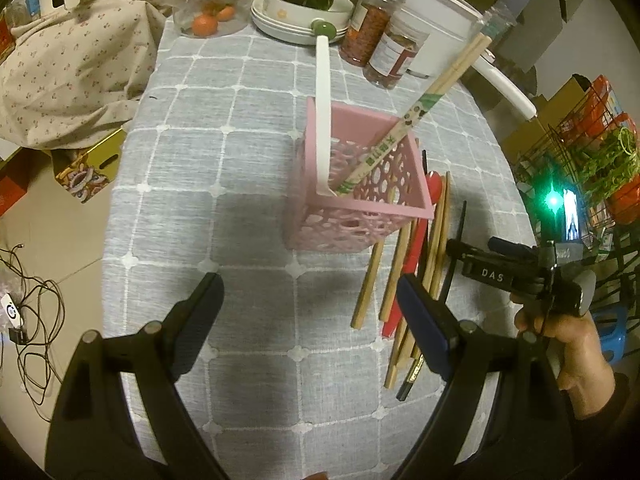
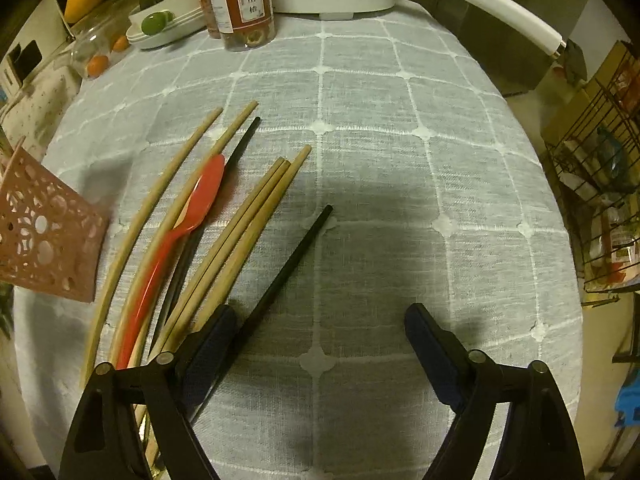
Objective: Organize utensils
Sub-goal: 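Grasp the black chopstick from the pile with the right tool, then grasp a wooden chopstick with the left tool while the right tool holds the black chopstick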
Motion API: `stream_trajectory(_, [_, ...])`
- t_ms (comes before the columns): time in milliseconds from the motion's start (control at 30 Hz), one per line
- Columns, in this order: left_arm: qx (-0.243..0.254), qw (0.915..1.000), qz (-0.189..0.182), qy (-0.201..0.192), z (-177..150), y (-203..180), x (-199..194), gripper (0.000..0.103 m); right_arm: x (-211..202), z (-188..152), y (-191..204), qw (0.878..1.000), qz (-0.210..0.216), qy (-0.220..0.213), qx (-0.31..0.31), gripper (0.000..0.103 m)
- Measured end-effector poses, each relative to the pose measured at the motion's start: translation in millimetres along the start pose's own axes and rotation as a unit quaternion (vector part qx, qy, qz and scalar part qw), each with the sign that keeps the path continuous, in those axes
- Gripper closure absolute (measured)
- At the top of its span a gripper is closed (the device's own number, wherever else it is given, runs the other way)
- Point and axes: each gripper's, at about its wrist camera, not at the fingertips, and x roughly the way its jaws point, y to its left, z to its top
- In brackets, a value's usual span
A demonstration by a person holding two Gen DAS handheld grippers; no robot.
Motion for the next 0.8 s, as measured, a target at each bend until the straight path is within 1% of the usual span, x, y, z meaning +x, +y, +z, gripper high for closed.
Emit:
stream_trajectory(33, [0.002, 1.0, -0.001, 0.0, -0.4, -0.7, -0.7, 0.015, -0.4, -0.1, -0.9, 1.0, 0.002, 0.003, 0.0, 0.025])
stream_trajectory(67, [0.003, 1.0, -0.003, -0.001, -1.0, -2.0, -1.4, 0.015, -1.8, -0.5, -1.9, 1.0, 0.003, 0.004, -0.002, 0.029])
stream_trajectory(133, [0.009, 0.9999, -0.005, -0.002, -2.1, -4.5, -2.4, 0.015, -4.7, -0.8, -3.6, 1.0, 0.006, 0.003, -0.001, 0.043])
stream_trajectory(167, [0.013, 0.9999, -0.006, -0.002, -2.3, -6.0, -2.5, 0.015, -5.8, -0.7, -5.0, 1.0, 0.008, 0.004, -0.002, 0.046])
stream_trajectory(233, [0.021, 0.9998, -0.006, 0.001, -3.5, -9.8, -1.6, 0.015, -8.9, -1.5, -9.9, 1.0, 0.012, 0.004, -0.003, 0.062])
stream_trajectory(267, [0.026, 0.9996, -0.006, 0.003, -4.2, -12.0, -0.9, 0.015, -10.9, -2.2, -13.7, 1.0, 0.016, 0.003, -0.002, 0.065])
stream_trajectory(300, [0.031, 0.9995, -0.006, 0.004, -5.0, -14.3, -0.3, 0.015, -11.5, -2.2, -18.7, 1.0, 0.021, 0.004, 0.0, 0.073])
stream_trajectory(333, [0.034, 0.9994, -0.005, 0.004, -5.6, -15.5, -0.1, 0.015, -12.3, -2.1, -24.2, 1.0, 0.029, 0.005, 0.004, 0.078])
stream_trajectory(367, [0.038, 0.9993, -0.003, 0.004, -6.5, -18.1, 0.1, 0.015, -12.9, -2.1, -29.2, 0.999, 0.04, 0.007, 0.008, 0.079])
stream_trajectory(433, [0.048, 0.9989, -0.001, 0.004, -7.7, -22.2, 0.4, 0.015, -12.5, -0.4, -34.3, 0.998, 0.059, 0.012, 0.011, 0.089])
stream_trajectory(500, [0.057, 0.9984, 0.0, 0.004, -10.0, -27.0, 0.4, 0.015, -12.6, -0.3, -40.6, 0.997, 0.074, 0.015, 0.015, 0.095])
stream_trajectory(600, [0.068, 0.9977, -0.004, 0.007, -13.3, -33.6, 2.1, 0.015, -16.1, 0.1, -49.1, 0.997, 0.075, 0.006, 0.007, 0.099])
stream_trajectory(667, [0.075, 0.9971, -0.006, 0.01, -15.6, -40.3, 5.1, 0.015, -17.5, 0.5, -54.3, 0.997, 0.078, 0.003, 0.009, 0.099])
stream_trajectory(800, [0.091, 0.9956, -0.015, 0.016, -19.4, -53.4, 8.3, 0.015, -18.5, 2.1, -62.3, 0.995, 0.1, 0.0, 0.017, 0.098])
